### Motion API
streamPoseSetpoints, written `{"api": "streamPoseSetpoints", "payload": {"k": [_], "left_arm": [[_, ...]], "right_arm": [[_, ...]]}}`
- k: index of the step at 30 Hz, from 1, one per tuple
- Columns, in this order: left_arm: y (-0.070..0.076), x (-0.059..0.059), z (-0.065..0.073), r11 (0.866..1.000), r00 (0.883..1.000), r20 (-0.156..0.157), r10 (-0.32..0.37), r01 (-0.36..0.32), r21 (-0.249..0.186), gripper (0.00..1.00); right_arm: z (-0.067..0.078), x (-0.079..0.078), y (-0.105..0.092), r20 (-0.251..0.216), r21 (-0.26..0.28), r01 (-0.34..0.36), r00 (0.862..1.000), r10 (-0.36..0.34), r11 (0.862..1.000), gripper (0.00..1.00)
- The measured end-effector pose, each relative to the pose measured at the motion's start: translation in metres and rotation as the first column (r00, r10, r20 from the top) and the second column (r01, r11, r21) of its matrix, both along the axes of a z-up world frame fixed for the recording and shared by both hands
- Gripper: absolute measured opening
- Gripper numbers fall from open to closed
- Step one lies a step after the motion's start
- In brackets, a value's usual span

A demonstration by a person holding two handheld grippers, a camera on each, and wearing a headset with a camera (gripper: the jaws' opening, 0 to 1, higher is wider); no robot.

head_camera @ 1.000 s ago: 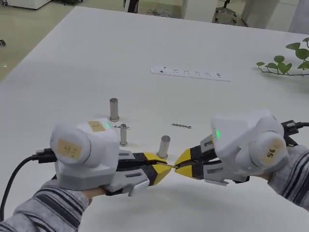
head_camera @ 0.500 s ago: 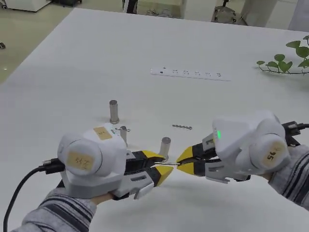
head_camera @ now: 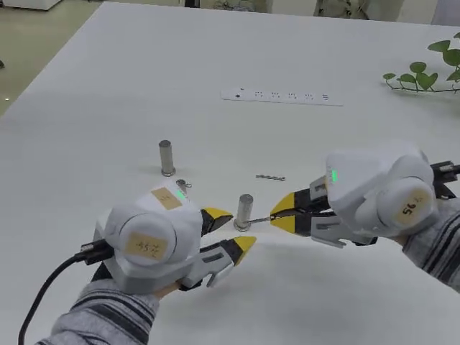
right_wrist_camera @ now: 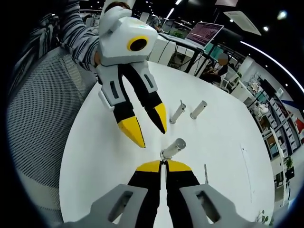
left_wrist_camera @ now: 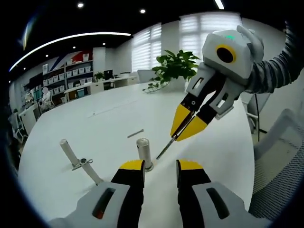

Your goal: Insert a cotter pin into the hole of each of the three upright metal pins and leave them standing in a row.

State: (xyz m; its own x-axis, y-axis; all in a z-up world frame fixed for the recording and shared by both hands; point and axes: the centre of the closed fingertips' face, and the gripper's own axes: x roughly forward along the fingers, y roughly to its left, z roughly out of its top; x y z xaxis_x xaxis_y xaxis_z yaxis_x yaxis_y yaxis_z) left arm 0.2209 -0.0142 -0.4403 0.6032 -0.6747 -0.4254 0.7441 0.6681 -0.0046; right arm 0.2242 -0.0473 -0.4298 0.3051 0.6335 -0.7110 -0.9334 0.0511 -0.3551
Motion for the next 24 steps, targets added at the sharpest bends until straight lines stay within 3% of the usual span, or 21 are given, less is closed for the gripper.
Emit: {"api": "streamPoseSetpoints", "payload": {"k": [2, 5, 16, 24], "left_arm": [[0.003, 0.006, -0.004, 0.999, 1.0, 0.006, 0.021, -0.021, 0.024, 0.25], [0.002, 0.013, -0.011, 0.999, 0.999, -0.011, 0.038, -0.038, 0.036, 0.23], [-0.006, 0.007, -0.009, 0.999, 1.0, -0.009, 0.019, -0.019, 0.03, 0.24], [-0.002, 0.003, -0.006, 0.998, 1.0, 0.016, -0.001, 0.0, 0.062, 0.19]], "right_arm": [[0.0, 0.002, -0.003, 0.0, 0.005, 0.008, 1.0, -0.008, 1.0, 0.0], [-0.002, 0.002, -0.005, -0.012, 0.018, 0.016, 1.0, -0.015, 1.0, 0.0], [0.002, -0.002, -0.005, -0.014, 0.048, 0.015, 1.0, -0.015, 0.999, 0.0], [0.023, -0.014, 0.01, -0.071, 0.159, -0.004, 0.997, 0.016, 0.987, 0.0]]}}
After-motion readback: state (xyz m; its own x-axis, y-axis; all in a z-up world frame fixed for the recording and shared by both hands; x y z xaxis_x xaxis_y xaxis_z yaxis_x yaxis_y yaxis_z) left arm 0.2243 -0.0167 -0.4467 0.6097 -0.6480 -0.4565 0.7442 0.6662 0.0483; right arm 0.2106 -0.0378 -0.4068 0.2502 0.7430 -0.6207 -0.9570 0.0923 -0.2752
